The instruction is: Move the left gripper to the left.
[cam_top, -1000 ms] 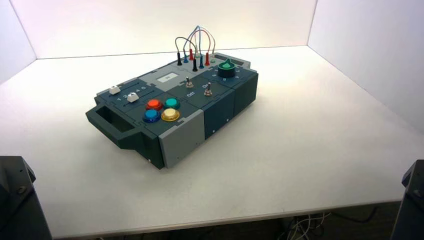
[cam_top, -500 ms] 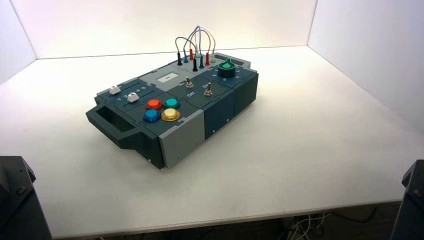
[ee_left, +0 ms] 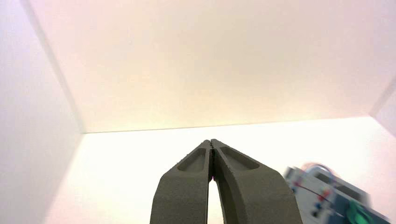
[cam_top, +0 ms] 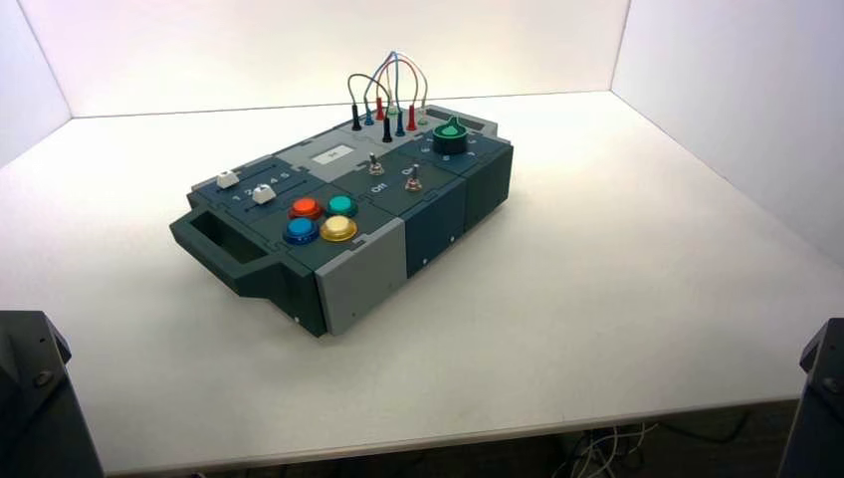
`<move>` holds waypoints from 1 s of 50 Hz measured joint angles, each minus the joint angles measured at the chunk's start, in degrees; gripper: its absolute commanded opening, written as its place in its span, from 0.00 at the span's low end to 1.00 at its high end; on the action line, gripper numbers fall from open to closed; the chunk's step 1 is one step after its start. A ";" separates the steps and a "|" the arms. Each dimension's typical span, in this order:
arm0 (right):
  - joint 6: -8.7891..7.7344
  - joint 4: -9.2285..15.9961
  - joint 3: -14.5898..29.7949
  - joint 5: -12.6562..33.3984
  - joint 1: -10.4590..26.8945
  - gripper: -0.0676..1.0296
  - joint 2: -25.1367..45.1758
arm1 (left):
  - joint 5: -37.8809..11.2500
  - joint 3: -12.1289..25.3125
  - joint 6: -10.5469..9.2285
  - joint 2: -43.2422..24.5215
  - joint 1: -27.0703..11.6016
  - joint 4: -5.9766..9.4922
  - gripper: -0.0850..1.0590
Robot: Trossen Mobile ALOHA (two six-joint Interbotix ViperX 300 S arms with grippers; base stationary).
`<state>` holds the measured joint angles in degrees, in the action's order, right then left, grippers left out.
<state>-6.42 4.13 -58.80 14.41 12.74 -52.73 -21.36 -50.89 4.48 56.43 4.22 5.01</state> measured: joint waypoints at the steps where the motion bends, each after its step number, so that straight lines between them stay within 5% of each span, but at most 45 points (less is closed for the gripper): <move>1: -0.09 0.09 0.00 0.00 0.00 0.04 0.09 | -0.18 0.09 0.18 0.09 0.44 0.00 0.05; 34: 0.00 1.76 -0.09 0.44 0.70 0.04 2.64 | -1.49 0.70 2.02 0.62 17.58 -1.05 0.05; 50: 0.00 1.76 0.00 0.35 1.32 0.04 3.52 | -0.79 0.18 4.83 -1.14 21.18 -1.41 0.05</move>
<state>-6.42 5.89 -58.80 14.77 14.06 -49.22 -22.15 -50.71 9.32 55.28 25.40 3.60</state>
